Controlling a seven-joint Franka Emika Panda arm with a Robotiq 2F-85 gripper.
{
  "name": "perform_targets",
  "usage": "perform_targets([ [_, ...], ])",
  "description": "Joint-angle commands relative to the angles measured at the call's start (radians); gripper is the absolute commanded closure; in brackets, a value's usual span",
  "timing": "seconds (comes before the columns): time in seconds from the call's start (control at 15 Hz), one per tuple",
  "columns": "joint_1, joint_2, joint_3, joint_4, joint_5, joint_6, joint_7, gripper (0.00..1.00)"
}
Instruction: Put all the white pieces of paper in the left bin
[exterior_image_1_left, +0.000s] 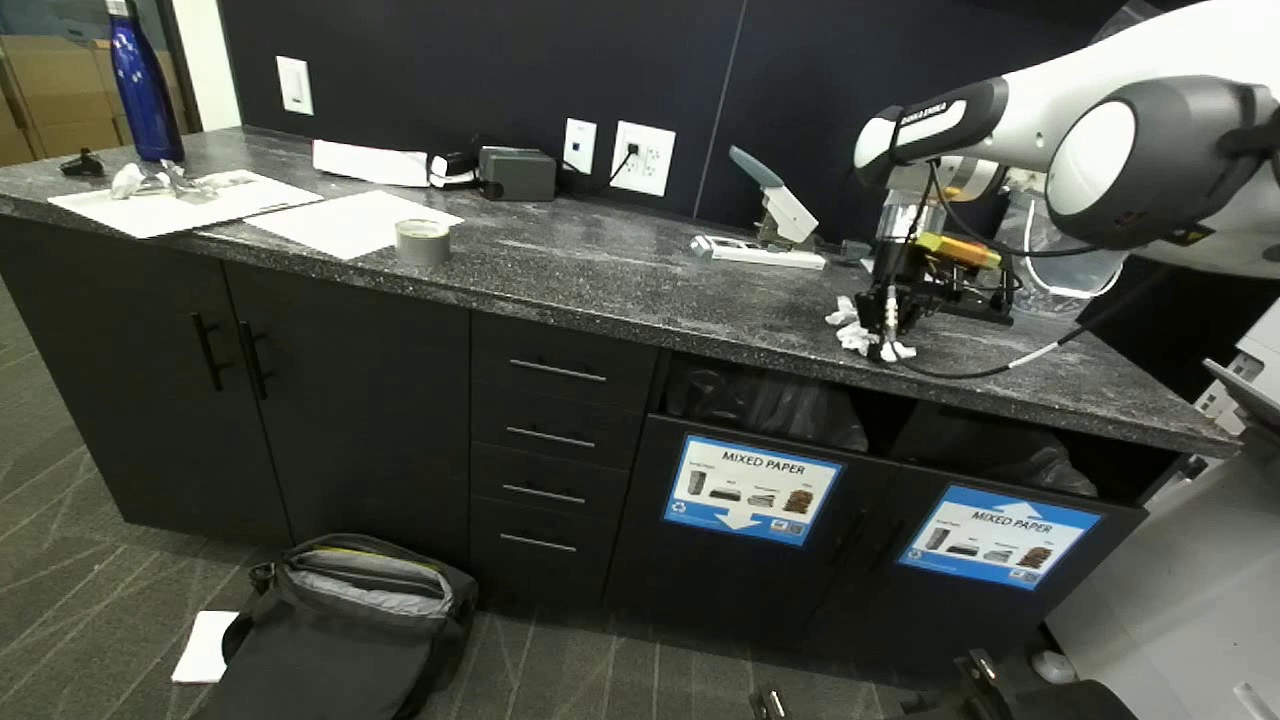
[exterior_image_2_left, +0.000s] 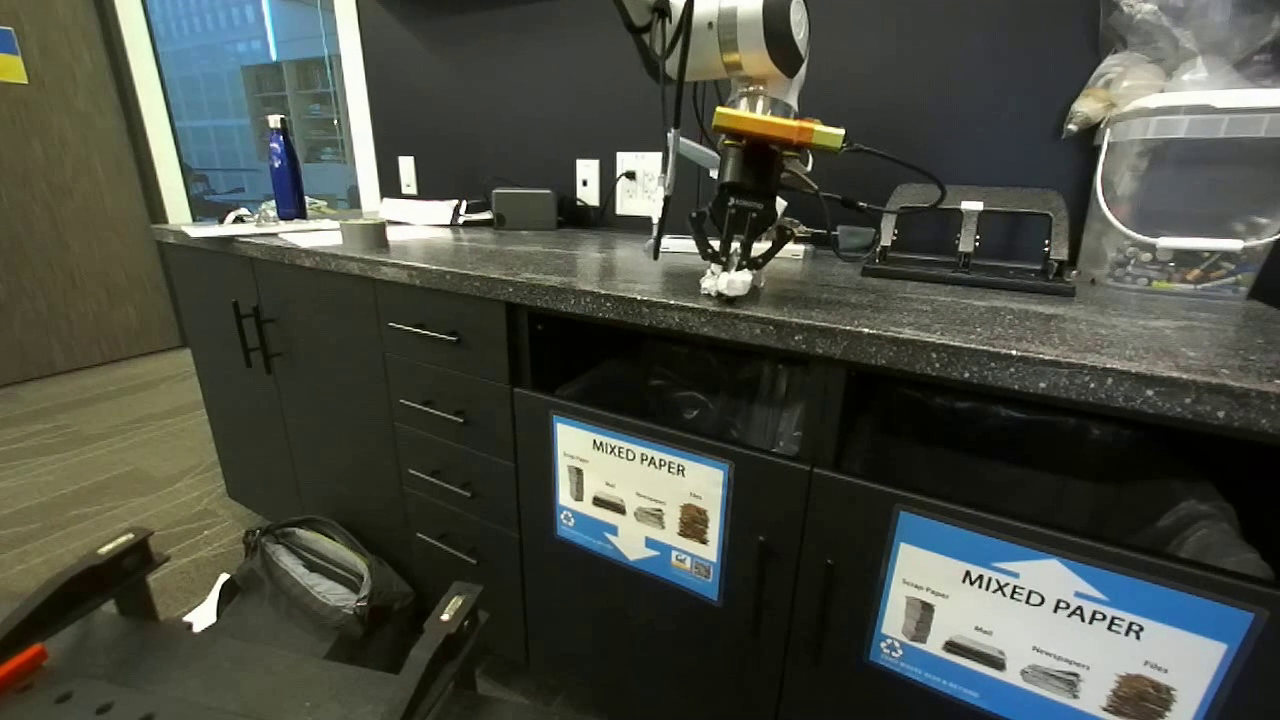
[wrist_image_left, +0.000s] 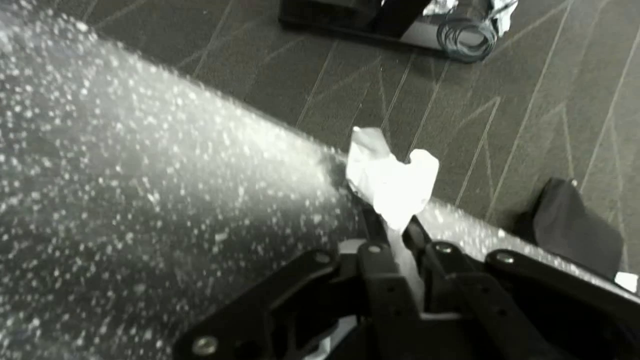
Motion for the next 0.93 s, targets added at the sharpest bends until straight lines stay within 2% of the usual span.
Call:
perform_targets([
  [0.0,-0.020,-0.146,0.002,-0.243,-0.035,0.015,-0.139,0.87],
  [0.33,-0.033,-0.255,0.016,-0.463,-0.050,0.096,-0.243,0.87],
  [0.4,-0.029,-0.277,0.014,-0.510,-0.049,0.142,-0.243,0.87],
  [0.87,-0.016,-0.449,0.020,-0.861,-0.012,0.655,-0.179,0.88],
])
